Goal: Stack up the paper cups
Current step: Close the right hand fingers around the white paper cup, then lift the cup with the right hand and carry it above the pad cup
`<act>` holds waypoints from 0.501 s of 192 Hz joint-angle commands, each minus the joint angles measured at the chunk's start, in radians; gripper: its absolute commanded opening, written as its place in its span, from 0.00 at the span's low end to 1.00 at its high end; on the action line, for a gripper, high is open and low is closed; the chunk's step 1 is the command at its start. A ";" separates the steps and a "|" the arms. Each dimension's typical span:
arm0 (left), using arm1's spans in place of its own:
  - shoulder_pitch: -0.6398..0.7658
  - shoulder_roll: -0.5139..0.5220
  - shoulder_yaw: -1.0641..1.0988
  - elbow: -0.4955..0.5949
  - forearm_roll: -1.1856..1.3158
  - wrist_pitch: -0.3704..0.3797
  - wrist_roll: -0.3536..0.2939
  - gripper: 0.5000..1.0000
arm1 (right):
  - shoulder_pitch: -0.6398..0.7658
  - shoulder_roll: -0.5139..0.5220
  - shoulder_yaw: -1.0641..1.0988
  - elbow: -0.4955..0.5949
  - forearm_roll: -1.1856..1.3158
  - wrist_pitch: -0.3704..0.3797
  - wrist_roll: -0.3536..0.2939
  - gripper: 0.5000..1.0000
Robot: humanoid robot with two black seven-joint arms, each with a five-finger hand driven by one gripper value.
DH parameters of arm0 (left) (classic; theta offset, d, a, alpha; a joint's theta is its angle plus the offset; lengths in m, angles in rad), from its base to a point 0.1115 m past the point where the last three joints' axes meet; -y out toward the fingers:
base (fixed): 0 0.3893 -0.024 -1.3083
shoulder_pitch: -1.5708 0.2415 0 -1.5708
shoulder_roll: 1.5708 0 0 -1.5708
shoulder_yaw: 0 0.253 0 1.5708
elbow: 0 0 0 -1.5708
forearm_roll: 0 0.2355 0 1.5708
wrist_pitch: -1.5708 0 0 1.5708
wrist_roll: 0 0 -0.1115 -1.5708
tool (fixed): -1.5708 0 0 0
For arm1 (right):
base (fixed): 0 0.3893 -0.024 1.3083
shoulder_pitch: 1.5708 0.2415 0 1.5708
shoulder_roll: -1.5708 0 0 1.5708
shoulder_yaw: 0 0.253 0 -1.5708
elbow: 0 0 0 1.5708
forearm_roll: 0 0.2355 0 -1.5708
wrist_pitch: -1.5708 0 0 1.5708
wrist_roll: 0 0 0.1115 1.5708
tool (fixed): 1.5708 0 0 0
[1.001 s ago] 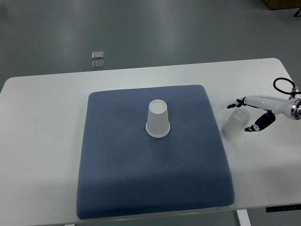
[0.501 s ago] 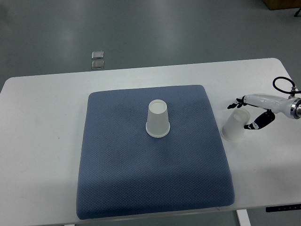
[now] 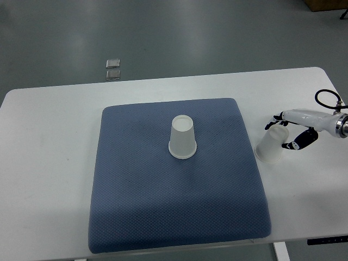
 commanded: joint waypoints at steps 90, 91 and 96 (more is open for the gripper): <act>0.000 0.000 0.000 0.000 0.000 0.000 0.000 1.00 | 0.129 -0.016 0.009 0.006 0.019 0.002 0.003 0.15; 0.000 0.000 0.000 0.000 -0.001 0.000 0.000 1.00 | 0.136 -0.016 0.009 0.006 0.020 0.003 0.003 0.15; 0.000 0.000 0.000 0.000 0.000 0.000 0.000 1.00 | 0.152 -0.017 0.009 0.007 0.022 0.006 0.003 0.16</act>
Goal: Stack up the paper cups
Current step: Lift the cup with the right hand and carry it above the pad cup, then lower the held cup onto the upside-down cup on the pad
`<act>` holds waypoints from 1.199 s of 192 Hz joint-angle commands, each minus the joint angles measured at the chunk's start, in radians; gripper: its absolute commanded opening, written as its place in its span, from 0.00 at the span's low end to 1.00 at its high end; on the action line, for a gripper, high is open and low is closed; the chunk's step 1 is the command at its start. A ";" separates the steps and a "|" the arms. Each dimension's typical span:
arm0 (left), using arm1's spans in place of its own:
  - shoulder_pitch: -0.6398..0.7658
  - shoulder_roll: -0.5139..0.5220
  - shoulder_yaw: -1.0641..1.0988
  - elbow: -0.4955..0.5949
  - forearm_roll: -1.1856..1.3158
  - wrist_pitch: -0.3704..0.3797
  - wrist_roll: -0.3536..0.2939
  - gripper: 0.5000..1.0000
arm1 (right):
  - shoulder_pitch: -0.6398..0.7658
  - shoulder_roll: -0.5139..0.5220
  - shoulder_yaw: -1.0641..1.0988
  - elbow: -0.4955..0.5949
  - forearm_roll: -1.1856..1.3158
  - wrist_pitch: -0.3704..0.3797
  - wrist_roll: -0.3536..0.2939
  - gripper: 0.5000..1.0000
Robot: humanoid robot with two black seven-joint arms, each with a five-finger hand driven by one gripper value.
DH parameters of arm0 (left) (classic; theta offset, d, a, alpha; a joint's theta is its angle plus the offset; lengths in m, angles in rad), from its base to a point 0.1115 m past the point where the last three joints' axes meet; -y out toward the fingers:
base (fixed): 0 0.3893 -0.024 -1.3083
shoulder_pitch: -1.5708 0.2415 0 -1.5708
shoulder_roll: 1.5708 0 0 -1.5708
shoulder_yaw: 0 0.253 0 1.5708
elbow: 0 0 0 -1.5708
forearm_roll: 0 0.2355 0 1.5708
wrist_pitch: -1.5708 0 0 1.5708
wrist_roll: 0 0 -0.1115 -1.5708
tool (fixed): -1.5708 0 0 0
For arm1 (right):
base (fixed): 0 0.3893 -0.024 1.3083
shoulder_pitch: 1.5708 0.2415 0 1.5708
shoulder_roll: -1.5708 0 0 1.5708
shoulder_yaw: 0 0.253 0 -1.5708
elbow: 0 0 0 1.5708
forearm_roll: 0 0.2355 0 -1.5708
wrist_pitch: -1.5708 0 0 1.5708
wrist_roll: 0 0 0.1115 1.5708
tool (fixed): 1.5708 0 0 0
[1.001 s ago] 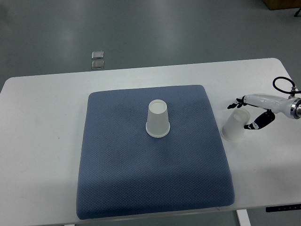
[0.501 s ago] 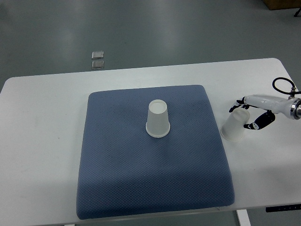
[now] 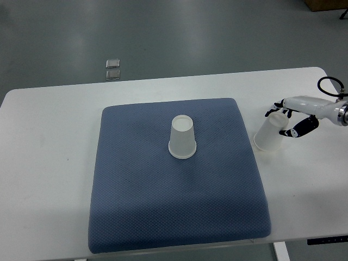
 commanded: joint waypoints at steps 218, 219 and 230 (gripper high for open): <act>0.000 0.000 0.000 0.000 -0.001 0.000 0.000 1.00 | 0.537 0.331 0.001 0.108 0.028 0.415 -0.033 0.20; 0.000 0.000 0.000 0.000 -0.001 0.000 0.000 1.00 | 0.537 0.331 0.001 0.108 0.028 0.415 -0.033 0.20; 0.000 0.000 0.000 0.000 0.000 0.000 0.000 1.00 | 0.534 0.336 -0.004 0.108 0.028 0.424 -0.033 0.20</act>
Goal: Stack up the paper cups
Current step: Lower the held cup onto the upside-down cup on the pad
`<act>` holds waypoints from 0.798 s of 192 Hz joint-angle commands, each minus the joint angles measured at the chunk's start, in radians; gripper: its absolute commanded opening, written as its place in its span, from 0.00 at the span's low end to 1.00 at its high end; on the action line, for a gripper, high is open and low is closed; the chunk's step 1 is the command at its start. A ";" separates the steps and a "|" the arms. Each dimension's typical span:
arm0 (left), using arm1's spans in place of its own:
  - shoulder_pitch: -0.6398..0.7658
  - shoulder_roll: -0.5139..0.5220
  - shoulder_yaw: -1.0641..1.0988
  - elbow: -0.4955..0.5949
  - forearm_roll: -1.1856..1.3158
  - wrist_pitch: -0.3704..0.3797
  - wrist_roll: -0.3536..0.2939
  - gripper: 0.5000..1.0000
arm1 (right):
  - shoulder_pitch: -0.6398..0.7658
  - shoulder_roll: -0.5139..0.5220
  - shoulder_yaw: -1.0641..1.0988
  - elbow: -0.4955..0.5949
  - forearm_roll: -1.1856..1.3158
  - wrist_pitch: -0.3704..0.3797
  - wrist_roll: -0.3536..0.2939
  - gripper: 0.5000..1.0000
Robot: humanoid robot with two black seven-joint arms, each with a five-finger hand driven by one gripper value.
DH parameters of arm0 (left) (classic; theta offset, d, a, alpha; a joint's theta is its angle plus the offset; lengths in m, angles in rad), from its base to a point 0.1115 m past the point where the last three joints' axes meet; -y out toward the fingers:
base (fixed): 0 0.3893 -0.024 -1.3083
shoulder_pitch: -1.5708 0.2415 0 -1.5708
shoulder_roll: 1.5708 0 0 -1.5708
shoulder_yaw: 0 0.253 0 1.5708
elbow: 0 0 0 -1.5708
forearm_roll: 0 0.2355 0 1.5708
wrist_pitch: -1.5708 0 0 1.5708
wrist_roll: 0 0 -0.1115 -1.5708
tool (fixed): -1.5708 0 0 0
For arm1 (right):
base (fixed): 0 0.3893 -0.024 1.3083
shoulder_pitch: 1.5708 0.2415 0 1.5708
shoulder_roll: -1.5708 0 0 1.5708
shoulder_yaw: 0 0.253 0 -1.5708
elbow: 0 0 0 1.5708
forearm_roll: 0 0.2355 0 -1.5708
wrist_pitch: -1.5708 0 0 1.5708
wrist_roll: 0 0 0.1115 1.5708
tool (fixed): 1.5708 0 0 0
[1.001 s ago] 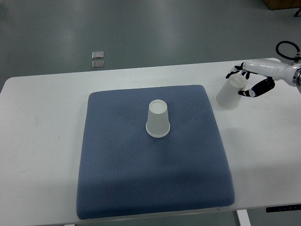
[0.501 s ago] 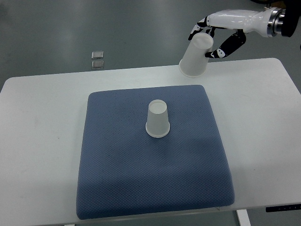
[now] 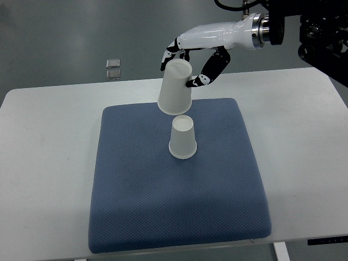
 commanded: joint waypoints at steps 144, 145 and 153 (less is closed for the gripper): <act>0.000 0.000 0.000 0.000 0.000 0.000 0.000 1.00 | -0.045 0.023 -0.060 -0.012 -0.028 0.004 -0.017 0.21; 0.000 0.000 0.000 0.000 0.000 0.000 0.000 1.00 | -0.045 0.023 -0.060 -0.012 -0.028 0.004 -0.017 0.21; 0.000 0.000 0.000 0.000 0.000 0.000 0.000 1.00 | -0.047 0.023 -0.060 -0.012 -0.028 0.004 -0.017 0.21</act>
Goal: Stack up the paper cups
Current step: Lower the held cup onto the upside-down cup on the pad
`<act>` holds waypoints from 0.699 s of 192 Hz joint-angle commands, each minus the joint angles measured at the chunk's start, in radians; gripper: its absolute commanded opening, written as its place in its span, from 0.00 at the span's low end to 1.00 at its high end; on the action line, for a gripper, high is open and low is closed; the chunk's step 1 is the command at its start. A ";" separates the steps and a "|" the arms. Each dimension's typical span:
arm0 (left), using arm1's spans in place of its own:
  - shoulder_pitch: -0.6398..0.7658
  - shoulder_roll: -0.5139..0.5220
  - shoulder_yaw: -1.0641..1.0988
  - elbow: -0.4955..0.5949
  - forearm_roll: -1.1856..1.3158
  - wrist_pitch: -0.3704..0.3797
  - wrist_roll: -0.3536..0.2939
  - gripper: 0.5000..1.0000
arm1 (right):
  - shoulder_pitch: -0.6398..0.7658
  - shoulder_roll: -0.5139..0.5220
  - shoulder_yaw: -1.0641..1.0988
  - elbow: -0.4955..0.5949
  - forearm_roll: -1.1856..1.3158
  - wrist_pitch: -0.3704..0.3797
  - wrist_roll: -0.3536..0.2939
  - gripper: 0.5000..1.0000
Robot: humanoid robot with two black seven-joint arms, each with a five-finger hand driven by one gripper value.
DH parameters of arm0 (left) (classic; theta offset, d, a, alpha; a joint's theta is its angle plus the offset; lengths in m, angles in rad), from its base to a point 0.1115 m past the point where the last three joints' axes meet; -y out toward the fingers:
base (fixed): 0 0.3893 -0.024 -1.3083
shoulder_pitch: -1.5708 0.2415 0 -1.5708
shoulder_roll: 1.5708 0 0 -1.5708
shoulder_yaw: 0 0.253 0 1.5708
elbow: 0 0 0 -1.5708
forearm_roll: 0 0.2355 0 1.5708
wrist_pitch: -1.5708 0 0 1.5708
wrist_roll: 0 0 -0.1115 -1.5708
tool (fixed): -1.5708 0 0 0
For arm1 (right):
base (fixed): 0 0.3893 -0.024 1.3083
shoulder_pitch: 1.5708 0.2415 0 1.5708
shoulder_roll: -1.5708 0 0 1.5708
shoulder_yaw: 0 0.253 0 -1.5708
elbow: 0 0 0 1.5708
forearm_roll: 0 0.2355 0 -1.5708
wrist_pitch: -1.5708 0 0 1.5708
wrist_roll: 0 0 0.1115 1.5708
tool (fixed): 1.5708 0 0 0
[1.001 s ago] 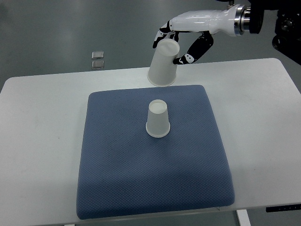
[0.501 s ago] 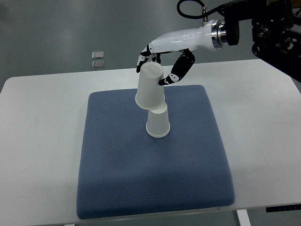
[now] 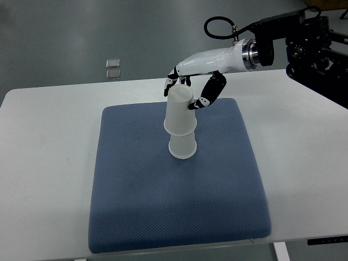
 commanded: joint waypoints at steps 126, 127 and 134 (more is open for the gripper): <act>0.000 0.000 0.000 0.000 -0.002 0.000 0.000 1.00 | -0.029 0.000 -0.037 -0.012 -0.015 -0.061 -0.011 0.25; 0.000 0.000 0.000 0.000 -0.002 0.000 0.000 1.00 | -0.029 0.000 -0.037 -0.012 -0.015 -0.061 -0.011 0.25; 0.000 0.000 0.000 0.000 0.000 0.000 0.000 1.00 | -0.034 0.000 -0.037 -0.012 -0.015 -0.077 -0.011 0.30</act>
